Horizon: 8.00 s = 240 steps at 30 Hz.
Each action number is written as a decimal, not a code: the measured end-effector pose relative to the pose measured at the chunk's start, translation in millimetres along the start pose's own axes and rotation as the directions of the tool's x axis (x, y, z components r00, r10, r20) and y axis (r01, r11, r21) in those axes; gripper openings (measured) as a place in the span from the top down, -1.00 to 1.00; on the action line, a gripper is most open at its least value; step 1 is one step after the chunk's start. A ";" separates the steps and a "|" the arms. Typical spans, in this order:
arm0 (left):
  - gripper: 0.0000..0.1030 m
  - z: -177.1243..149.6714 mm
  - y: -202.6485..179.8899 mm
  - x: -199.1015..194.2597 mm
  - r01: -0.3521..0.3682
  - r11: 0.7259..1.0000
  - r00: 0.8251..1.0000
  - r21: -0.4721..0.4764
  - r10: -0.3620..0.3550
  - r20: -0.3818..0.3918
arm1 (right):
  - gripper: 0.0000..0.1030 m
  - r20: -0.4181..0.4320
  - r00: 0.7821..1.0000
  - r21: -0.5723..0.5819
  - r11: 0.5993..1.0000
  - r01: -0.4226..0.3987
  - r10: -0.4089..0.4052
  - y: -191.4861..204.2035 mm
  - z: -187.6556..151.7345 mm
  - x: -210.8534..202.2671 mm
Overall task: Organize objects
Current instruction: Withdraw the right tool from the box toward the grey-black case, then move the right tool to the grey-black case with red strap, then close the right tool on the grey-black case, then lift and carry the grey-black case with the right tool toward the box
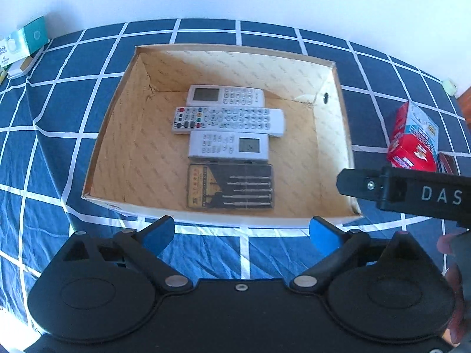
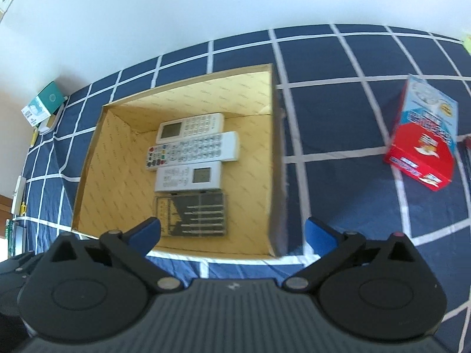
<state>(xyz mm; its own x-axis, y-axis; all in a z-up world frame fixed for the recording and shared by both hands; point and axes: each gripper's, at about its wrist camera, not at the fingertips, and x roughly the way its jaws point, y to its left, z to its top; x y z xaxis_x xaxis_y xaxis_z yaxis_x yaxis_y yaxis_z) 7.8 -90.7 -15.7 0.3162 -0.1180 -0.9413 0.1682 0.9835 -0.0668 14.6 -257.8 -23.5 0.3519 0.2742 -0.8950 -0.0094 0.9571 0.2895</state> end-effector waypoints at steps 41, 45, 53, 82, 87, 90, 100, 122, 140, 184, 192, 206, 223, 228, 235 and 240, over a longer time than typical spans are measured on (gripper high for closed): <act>-1.00 -66.3 -252.6 1.8 -0.081 0.992 0.997 -0.100 0.081 -0.002 | -1.00 -0.014 1.000 -0.024 0.999 0.027 -0.027 -280.2 -13.5 -92.8; -1.00 -69.3 -258.5 5.3 -0.077 0.993 0.997 -0.088 0.077 -0.004 | -1.00 -0.004 0.999 -0.033 0.999 0.035 -0.035 -291.9 -16.8 -98.2; -1.00 -73.8 -265.2 3.8 -0.060 0.997 0.998 -0.052 0.060 0.003 | -1.00 0.006 0.995 -0.081 0.992 0.099 -0.099 -309.9 -19.4 -111.4; -1.00 -114.9 -381.4 63.1 -0.185 0.871 0.983 -0.454 0.170 -0.074 | -1.00 -0.202 0.979 -0.843 0.513 -0.165 -0.017 -386.6 55.7 -51.9; -1.00 -123.4 -399.5 69.5 -0.219 0.844 0.976 -0.490 0.189 -0.111 | -1.00 -0.300 0.954 -0.859 0.438 -0.265 -0.011 -392.5 71.2 -30.9; -1.00 -124.0 -403.8 72.7 -0.235 0.827 0.972 -0.511 0.198 -0.126 | -1.00 -0.320 0.947 -0.878 0.385 -0.285 -0.029 -392.5 76.7 -17.5; -1.00 -120.0 -409.4 95.7 -0.279 0.772 0.960 -0.572 0.207 -0.188 | -1.00 -0.450 0.889 -0.870 0.264 -0.416 -0.082 -381.3 91.9 45.7; -1.00 -115.0 -432.2 115.2 -0.266 0.790 0.962 -0.552 0.177 -0.210 | -0.98 -0.500 0.856 -0.858 0.205 -0.471 -0.128 -376.0 94.6 79.2; -1.00 -101.7 -416.8 116.2 -0.177 0.826 0.981 -0.536 0.102 -0.168 | -0.97 -0.422 0.889 -0.789 0.555 -0.264 -0.177 -395.3 86.7 68.4; -0.60 -49.4 -480.6 183.1 0.111 0.977 0.950 -0.181 -0.158 -0.270 | -0.80 -0.303 0.947 -0.151 0.987 0.060 -0.104 -493.6 35.3 16.4; -0.51 -42.3 -488.2 187.0 0.107 0.979 0.948 -0.171 -0.152 -0.279 | -0.76 -0.306 0.947 -0.141 0.988 0.054 -0.095 -494.1 36.3 19.7; -0.52 -46.2 -494.8 175.2 0.059 0.984 0.956 -0.165 -0.103 -0.276 | -0.60 -0.289 0.953 -0.139 0.989 0.050 -0.088 -498.8 35.3 7.1; -0.51 -65.7 -477.8 126.4 -0.019 0.968 0.983 -0.251 -0.028 -0.182 | -0.59 -0.247 0.969 -0.260 0.964 -0.057 -0.009 -470.8 21.1 -14.0; -0.51 -67.6 -469.2 109.7 -0.046 0.959 0.988 -0.281 0.003 -0.153 | -0.59 -0.237 0.971 -0.300 0.949 -0.095 0.022 -452.9 18.6 -23.8; -0.51 -63.7 -445.5 91.9 -0.066 0.948 0.991 -0.312 0.027 -0.127 | -0.59 -0.216 0.975 -0.339 0.933 -0.122 0.049 -421.6 18.9 -34.9; -0.51 -57.0 -420.5 83.7 -0.063 0.952 0.993 -0.301 0.030 -0.113 | -0.59 -0.196 0.979 -0.350 0.929 -0.125 0.058 -394.8 20.0 -37.2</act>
<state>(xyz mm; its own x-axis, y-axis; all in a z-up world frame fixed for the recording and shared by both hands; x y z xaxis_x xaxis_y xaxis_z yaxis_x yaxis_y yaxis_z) -89.7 -506.4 -85.3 0.2139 -0.0718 -0.9742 -0.1407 0.9846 -0.1035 23.9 -647.7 -97.7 0.1610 0.3419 -0.9258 -0.3799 0.8873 0.2616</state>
